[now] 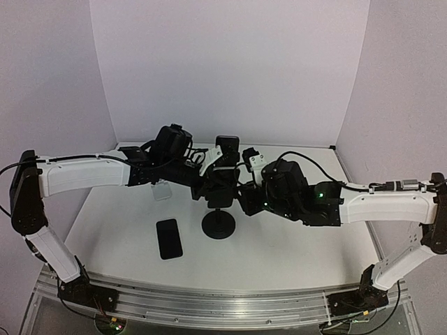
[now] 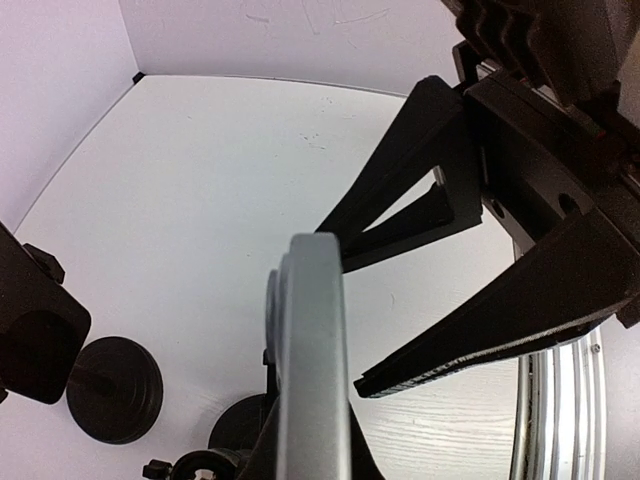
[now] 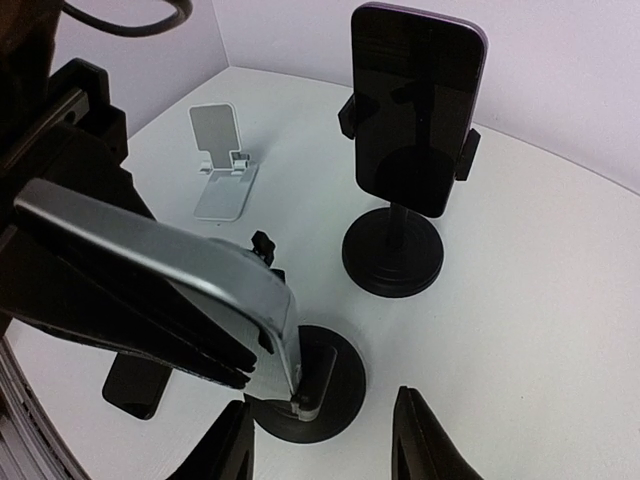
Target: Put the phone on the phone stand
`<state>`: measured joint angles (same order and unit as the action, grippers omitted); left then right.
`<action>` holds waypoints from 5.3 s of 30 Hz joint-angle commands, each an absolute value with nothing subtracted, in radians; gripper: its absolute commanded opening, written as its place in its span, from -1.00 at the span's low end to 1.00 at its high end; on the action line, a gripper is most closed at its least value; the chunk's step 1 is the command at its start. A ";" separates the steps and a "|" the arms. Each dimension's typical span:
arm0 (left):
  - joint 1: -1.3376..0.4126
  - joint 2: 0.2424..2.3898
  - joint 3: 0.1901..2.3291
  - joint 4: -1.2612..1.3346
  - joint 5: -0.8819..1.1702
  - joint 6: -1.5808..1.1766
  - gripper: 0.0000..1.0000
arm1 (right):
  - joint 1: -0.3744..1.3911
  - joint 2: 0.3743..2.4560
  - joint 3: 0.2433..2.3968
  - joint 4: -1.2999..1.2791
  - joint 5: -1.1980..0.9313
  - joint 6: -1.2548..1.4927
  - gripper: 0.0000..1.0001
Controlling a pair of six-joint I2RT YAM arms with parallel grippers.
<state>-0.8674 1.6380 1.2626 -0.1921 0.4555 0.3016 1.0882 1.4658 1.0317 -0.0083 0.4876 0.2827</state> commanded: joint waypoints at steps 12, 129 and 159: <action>-0.841 1.696 1.268 -0.351 0.558 0.418 -0.56 | 1.067 1.412 0.989 0.008 0.408 0.283 0.08; -0.716 1.617 1.247 -0.316 0.747 0.591 -0.42 | 0.758 1.718 1.260 -0.155 -0.518 -0.453 0.10; -0.697 1.579 1.280 -0.376 0.712 0.649 -0.24 | 0.714 1.578 1.185 -0.252 -0.416 -0.410 -0.67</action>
<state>-0.7130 1.6093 1.2377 -0.3757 0.7265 0.6271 0.7504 1.6498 1.2107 -0.1909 -0.4889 -0.3933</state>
